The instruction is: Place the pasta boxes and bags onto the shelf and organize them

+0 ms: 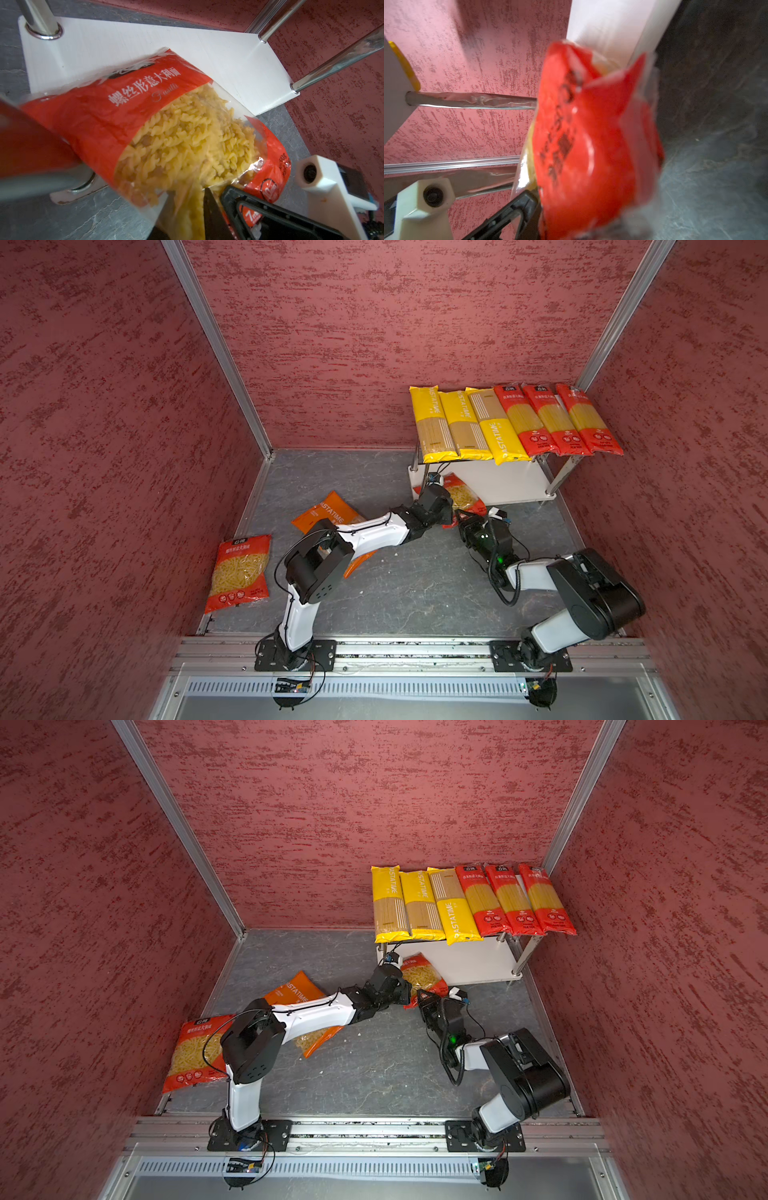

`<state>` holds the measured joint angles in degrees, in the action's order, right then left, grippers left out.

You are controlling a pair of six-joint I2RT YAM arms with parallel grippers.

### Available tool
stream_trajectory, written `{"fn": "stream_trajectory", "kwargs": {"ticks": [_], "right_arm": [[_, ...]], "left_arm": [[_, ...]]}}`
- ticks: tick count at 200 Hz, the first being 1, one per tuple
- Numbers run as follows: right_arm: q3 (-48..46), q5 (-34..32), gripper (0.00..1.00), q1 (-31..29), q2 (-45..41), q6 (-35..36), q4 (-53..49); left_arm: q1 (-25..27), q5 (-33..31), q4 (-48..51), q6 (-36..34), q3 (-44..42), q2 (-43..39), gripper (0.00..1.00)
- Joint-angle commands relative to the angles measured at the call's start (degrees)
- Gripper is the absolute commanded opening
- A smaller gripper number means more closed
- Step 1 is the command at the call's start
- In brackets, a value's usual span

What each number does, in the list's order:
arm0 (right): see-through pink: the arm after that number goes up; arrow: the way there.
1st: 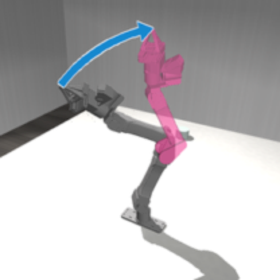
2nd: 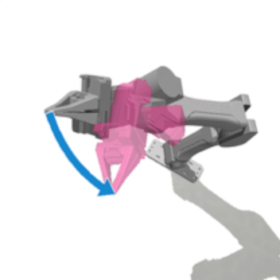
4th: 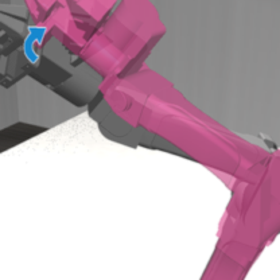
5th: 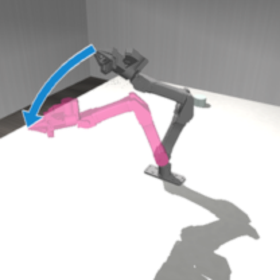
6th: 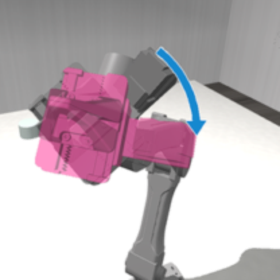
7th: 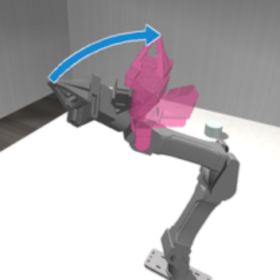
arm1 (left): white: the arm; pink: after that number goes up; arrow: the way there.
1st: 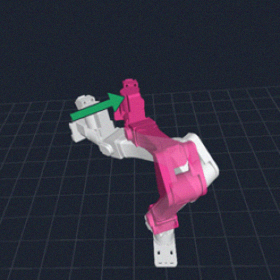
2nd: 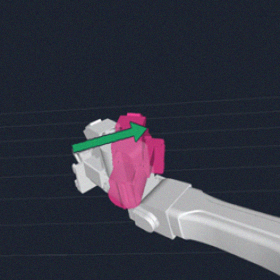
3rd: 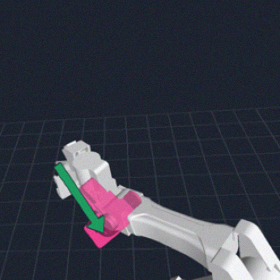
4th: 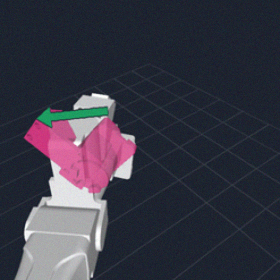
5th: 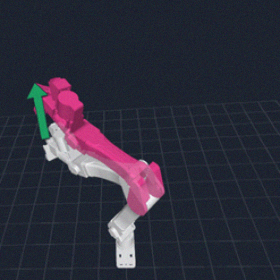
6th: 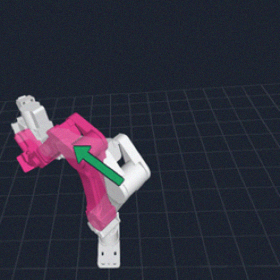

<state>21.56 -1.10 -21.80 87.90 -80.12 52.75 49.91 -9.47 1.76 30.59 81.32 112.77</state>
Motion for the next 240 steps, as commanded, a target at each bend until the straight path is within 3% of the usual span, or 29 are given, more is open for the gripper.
{"fn": "stream_trajectory", "kwargs": {"ticks": [1, 28, 53, 113, 152, 179, 240], "right_arm": [[1.56, -4.61, 0.27, -0.21, -2.73, -0.84, 0.68], [1.81, -4.44, 0.2, -0.25, -1.01, -1.42, 3.67], [1.93, -4.91, 0.17, -0.2, 0.22, -1.97, 6.03], [-1.43, -14.75, 0.0, 0.91, -8.21, 1.86, 4.16], [1.56, -17.53, 0.0, 2.77, -8.15, 5.53, 6.5], [6.3, -17.86, 0.0, 1.98, -2.04, 6.19, 8.63], [14.86, -23.84, 0.07, -7.99, 11.86, 2.87, 10.82]], "left_arm": [[1.23, -2.11, -1.77, -3.33, -0.97, -4.75, 0.31], [1.07, -2.87, -2.18, -2.25, -4.46, -7.92, 0.39], [1.45, -4.24, -2.37, -3.58, -7.03, -10.97, 0.4], [3.93, -8.49, -3.0, -6.52, -17.3, -21.66, 0.4], [3.86, -10.0, -1.26, -6.74, -23.96, -29.25, 0.39], [2.6, -10.98, 0.4, -4.01, -28.7, -34.46, 0.39], [-2.14, -12.31, 3.71, -1.58, -35.51, -42.92, 0.38]]}}
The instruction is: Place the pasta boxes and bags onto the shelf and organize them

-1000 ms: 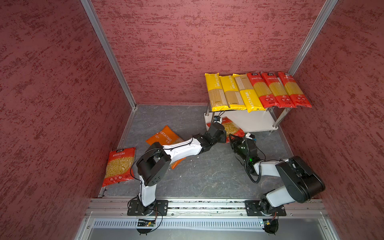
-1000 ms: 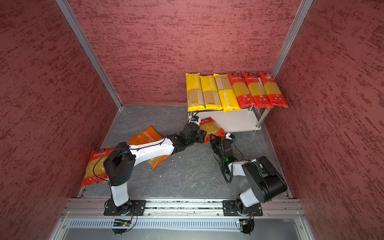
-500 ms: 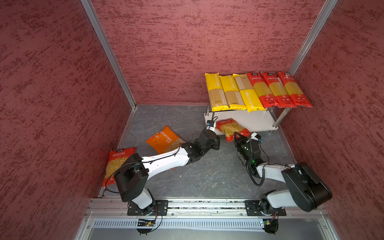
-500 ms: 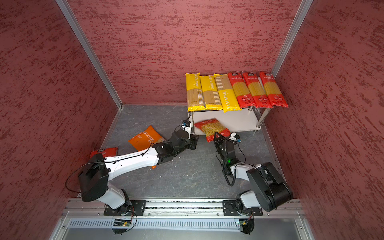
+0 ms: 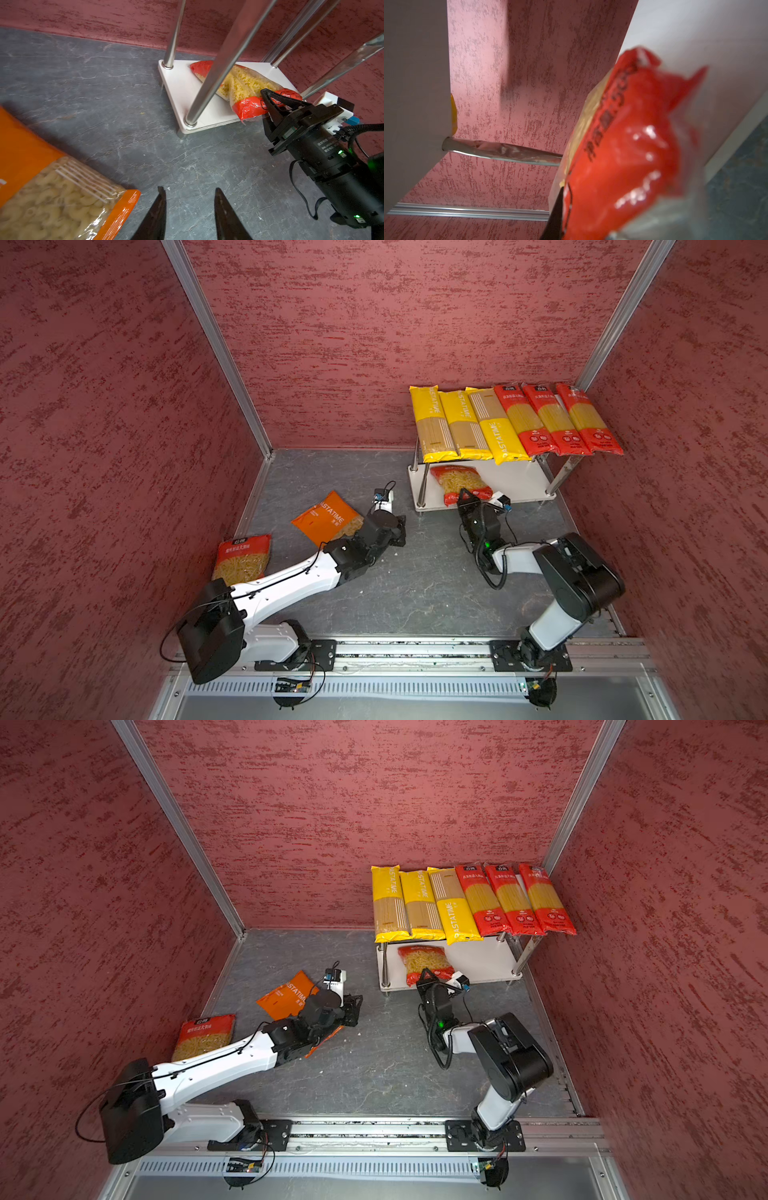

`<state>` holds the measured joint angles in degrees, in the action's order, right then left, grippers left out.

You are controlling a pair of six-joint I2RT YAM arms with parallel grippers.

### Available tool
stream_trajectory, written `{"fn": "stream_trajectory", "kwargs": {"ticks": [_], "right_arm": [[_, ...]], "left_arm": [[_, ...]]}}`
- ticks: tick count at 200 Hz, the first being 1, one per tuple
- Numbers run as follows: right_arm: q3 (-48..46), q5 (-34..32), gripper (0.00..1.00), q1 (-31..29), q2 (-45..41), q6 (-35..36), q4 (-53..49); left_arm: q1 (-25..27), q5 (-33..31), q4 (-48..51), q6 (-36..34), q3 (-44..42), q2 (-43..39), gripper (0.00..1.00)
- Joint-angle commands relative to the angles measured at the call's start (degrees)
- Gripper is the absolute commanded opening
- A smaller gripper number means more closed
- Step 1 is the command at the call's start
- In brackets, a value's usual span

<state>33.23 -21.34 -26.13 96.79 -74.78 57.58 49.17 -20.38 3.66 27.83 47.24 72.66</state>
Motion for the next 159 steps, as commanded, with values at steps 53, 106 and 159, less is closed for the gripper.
{"fn": "stream_trajectory", "kwargs": {"ticks": [53, 106, 159], "right_arm": [[2.85, 0.34, 0.14, -7.09, 8.49, -8.07, 4.14], [-1.59, 4.56, 0.35, -6.6, 6.95, -11.5, 4.78], [-3.05, 8.06, 0.18, -2.21, 6.21, -10.92, 5.52]], "left_arm": [[-3.55, -0.19, 1.84, 0.94, -3.08, -4.56, 0.38], [-3.82, 1.31, 1.01, 1.51, -3.55, -3.53, 0.38], [-3.82, 2.5, 0.98, 2.49, -3.91, -2.93, 0.38]]}}
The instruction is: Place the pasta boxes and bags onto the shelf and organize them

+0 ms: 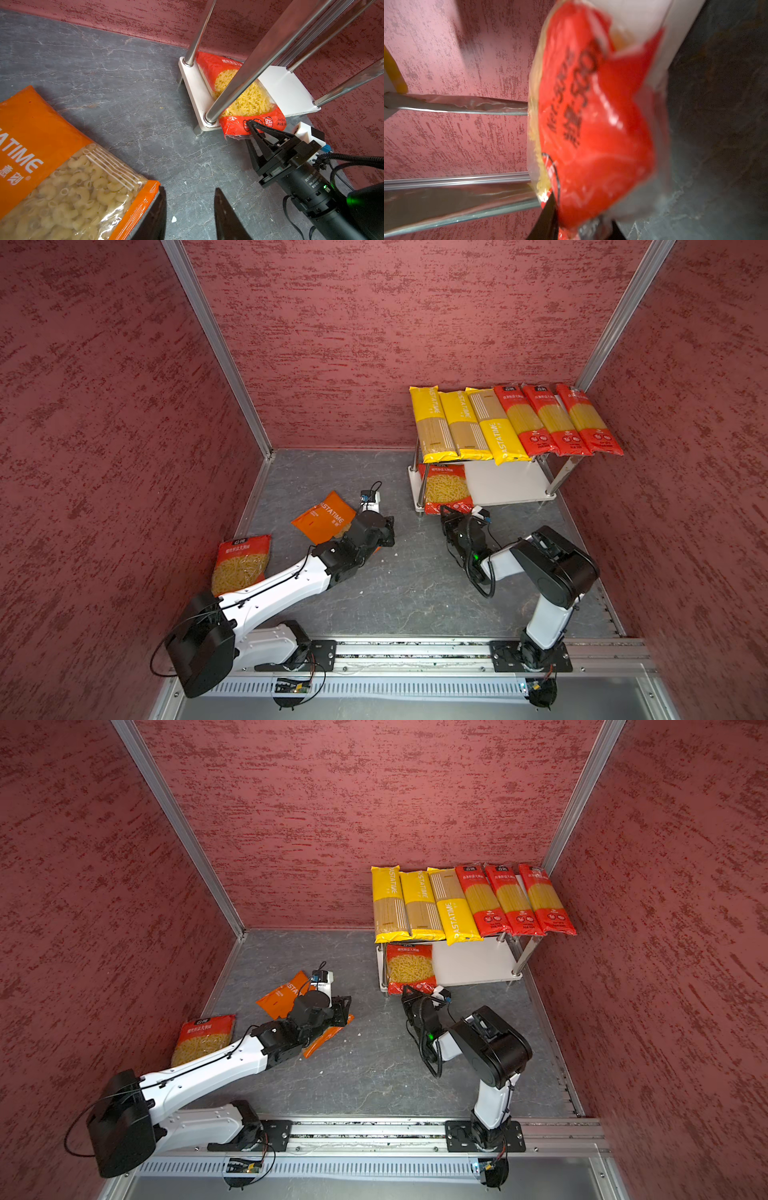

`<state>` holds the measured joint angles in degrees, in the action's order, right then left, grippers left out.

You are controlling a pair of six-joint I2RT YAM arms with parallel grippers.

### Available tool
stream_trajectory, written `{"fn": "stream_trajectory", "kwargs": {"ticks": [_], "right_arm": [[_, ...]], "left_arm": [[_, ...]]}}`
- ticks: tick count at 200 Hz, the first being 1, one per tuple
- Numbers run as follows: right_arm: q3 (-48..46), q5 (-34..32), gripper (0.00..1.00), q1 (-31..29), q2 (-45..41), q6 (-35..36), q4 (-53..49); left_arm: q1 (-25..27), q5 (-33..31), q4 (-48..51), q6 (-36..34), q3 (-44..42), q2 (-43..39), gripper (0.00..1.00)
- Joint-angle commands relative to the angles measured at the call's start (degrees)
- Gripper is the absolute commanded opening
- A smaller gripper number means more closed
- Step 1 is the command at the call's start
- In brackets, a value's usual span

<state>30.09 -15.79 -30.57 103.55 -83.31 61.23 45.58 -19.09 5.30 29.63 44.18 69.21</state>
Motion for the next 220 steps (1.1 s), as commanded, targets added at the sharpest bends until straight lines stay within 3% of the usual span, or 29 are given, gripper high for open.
{"fn": "stream_trajectory", "kwargs": {"ticks": [1, 35, 83, 149, 220], "right_arm": [[0.08, 2.56, 0.18, 2.29, -0.5, -2.35, 1.96], [1.43, 5.36, 0.05, 5.44, -0.65, 0.18, 2.61], [5.83, 13.9, 0.0, 7.54, 1.75, 2.21, 1.33], [3.52, 17.65, 0.0, 7.46, 4.07, 0.81, 2.97], [0.41, 18.57, 0.0, 7.85, 0.67, 1.13, 2.65]], "left_arm": [[-0.23, 1.18, -0.7, 0.69, -0.85, 0.55, 0.38], [-0.25, 1.25, -0.71, 0.74, -0.62, 0.84, 0.38], [-0.24, 1.69, -1.01, 1.23, -0.6, 1.75, 0.38], [-0.24, 1.85, -1.48, 1.29, -0.25, 2.46, 0.38], [-0.26, 2.24, -1.53, 1.4, 0.12, 2.95, 0.37]]}}
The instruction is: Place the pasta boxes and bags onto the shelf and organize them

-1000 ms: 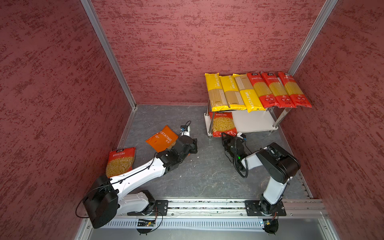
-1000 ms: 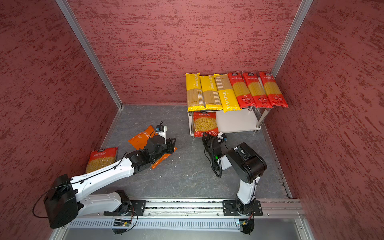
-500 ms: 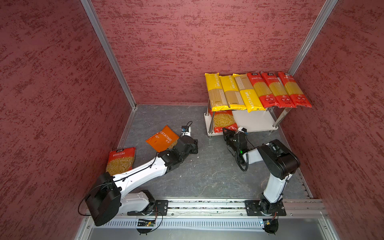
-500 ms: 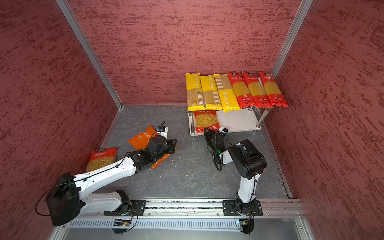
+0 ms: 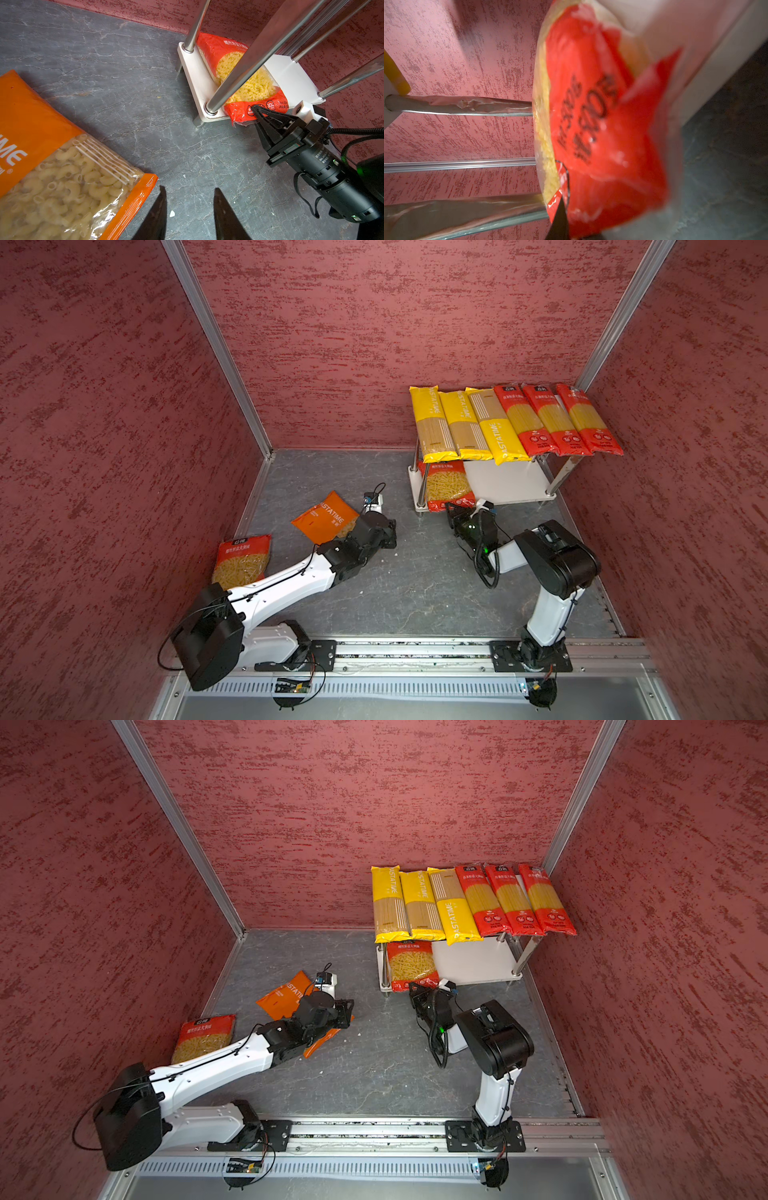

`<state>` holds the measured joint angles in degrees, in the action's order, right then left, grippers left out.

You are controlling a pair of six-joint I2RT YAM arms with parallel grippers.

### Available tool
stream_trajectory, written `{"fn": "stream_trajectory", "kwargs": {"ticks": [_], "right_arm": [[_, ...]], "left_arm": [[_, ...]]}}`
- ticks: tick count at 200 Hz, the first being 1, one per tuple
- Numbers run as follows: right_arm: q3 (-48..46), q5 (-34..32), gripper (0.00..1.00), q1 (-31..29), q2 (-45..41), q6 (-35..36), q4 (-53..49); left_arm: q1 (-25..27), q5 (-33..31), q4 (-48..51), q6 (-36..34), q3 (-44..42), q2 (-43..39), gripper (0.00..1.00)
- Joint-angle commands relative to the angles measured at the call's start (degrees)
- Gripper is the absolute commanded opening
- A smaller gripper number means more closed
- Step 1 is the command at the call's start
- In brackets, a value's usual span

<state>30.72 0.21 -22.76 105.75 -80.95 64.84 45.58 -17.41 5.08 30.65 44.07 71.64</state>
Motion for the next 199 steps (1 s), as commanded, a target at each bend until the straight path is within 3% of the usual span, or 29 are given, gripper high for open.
{"fn": "stream_trajectory", "kwargs": {"ticks": [1, 33, 67, 115, 170, 199], "right_arm": [[-0.18, 2.63, 0.0, 0.07, -1.57, -1.14, -1.13], [0.39, 2.52, 0.0, 0.3, -1.17, -1.12, -1.47], [0.4, 2.95, 0.21, 0.41, -2.86, -0.5, -1.71], [-1.04, 4.01, 0.34, 0.28, -9.5, 2.74, -5.84], [-3.17, 2.72, 0.41, -2.16, -20.93, 7.92, -17.25], [-2.78, 1.0, 0.41, -6.42, -26.84, 11.54, -25.84]], "left_arm": [[-0.24, 0.59, -1.3, 0.37, 0.27, 0.52, 0.37], [-0.23, 0.81, -1.3, 0.38, 0.38, 0.46, 0.38], [-0.41, 0.53, -0.84, 0.83, -0.22, -0.42, 0.38], [-1.79, 2.11, -0.27, 2.71, -0.75, -0.59, 0.38], [-3.23, 2.95, 0.47, 3.01, -1.21, -1.35, 0.38], [-4.9, 3.55, 1.88, 3.23, -1.97, -2.69, 0.38]]}}
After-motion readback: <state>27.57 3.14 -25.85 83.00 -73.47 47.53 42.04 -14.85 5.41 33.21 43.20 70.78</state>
